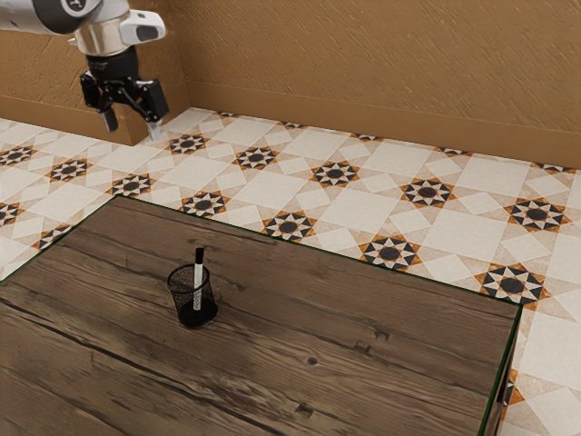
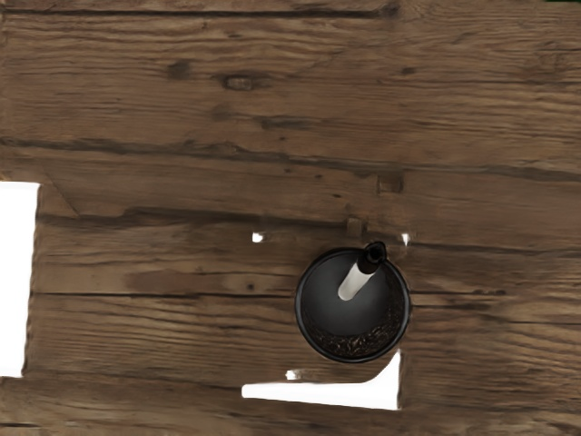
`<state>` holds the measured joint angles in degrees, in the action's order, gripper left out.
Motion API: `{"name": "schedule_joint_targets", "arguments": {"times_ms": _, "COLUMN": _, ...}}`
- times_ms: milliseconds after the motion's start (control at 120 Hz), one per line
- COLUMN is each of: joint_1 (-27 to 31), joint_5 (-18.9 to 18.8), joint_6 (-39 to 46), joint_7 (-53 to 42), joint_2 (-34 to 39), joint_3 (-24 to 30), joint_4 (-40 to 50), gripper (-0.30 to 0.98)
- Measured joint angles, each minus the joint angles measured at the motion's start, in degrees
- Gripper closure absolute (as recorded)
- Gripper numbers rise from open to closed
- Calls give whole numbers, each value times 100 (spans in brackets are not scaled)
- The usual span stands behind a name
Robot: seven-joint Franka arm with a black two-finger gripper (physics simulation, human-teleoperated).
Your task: Take the marker out of the pen holder and place it to the left of the pen holder.
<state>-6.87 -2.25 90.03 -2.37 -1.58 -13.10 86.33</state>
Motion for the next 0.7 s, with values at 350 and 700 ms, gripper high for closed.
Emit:
{"name": "schedule_joint_targets", "arguments": {"times_ms": 350, "joint_1": -35, "joint_5": 25, "joint_6": -9, "joint_7": -132, "joint_2": -1054, "joint_3": 240, "joint_4": -212, "gripper": 0}}
{"name": "schedule_joint_targets", "arguments": {"times_ms": 700, "joint_1": -250, "joint_5": 52, "joint_6": 10, "joint_7": -431, "joint_2": -2918, "joint_3": 237, "joint_4": -226, "gripper": 0}}
